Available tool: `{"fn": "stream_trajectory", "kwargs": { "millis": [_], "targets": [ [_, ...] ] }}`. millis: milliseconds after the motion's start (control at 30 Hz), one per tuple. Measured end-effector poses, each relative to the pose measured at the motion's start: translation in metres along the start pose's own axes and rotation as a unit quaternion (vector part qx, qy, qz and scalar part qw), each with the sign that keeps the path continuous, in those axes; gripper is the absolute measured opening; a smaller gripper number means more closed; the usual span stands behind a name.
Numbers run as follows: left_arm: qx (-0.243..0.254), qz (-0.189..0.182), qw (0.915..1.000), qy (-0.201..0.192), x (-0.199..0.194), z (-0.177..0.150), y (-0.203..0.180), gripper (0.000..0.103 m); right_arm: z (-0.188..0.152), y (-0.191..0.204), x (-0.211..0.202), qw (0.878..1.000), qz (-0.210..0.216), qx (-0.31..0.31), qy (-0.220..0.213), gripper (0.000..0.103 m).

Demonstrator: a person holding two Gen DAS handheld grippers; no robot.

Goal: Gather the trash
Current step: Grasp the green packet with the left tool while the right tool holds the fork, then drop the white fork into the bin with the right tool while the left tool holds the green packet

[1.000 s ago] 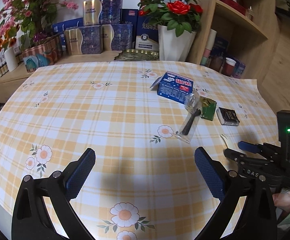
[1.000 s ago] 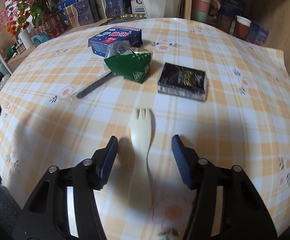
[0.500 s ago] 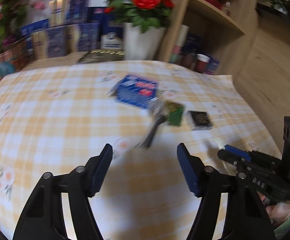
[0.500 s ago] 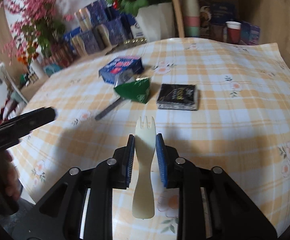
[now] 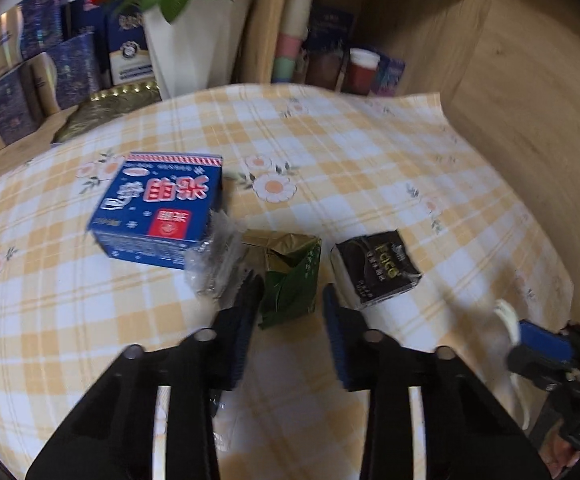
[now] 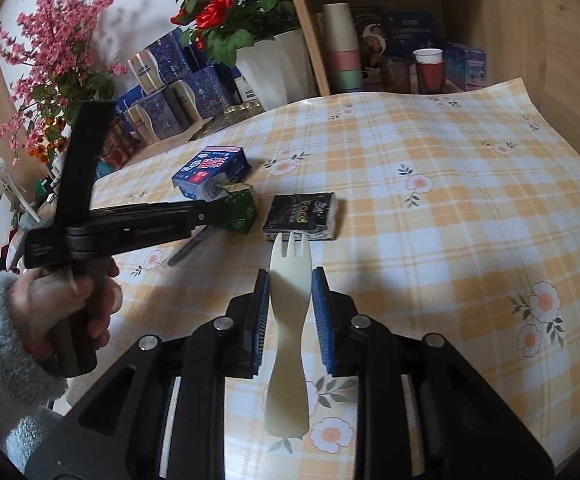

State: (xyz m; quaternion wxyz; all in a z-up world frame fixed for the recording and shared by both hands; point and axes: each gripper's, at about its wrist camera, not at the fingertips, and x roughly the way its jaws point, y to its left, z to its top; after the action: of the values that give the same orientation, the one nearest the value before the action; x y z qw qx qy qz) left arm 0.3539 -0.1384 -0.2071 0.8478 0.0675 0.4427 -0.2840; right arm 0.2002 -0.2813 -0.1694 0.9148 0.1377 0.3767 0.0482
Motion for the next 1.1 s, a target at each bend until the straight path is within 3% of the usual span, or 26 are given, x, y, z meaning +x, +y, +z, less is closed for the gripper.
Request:
{"fn": "stream_trajectory", "kwargs": {
  "millis": [233, 533, 867, 1100],
  "targets": [
    [0.034, -0.001, 0.9994, -0.001, -0.004, -0.006, -0.006, 0.022, -0.001, -0.005, -0.004, 1.000, -0.001, 0.006, -0.002, 0.025],
    [0.003, -0.016, 0.9984, -0.054, -0.081, -0.032, 0.000, 0.020, -0.002, 0.006, -0.019, 1.000, 0.007, -0.006, -0.009, 0.025],
    [-0.042, -0.007, 0.9928, -0.112, -0.185, -0.100, -0.010, 0.018, -0.021, 0.027, -0.052, 0.999, 0.017, -0.034, -0.006, 0.025],
    [-0.055, -0.004, 0.9920, -0.114, -0.225, -0.148, -0.020, 0.017, -0.056, 0.047, -0.082, 0.998, 0.027, -0.057, 0.006, 0.025]
  ]
}}
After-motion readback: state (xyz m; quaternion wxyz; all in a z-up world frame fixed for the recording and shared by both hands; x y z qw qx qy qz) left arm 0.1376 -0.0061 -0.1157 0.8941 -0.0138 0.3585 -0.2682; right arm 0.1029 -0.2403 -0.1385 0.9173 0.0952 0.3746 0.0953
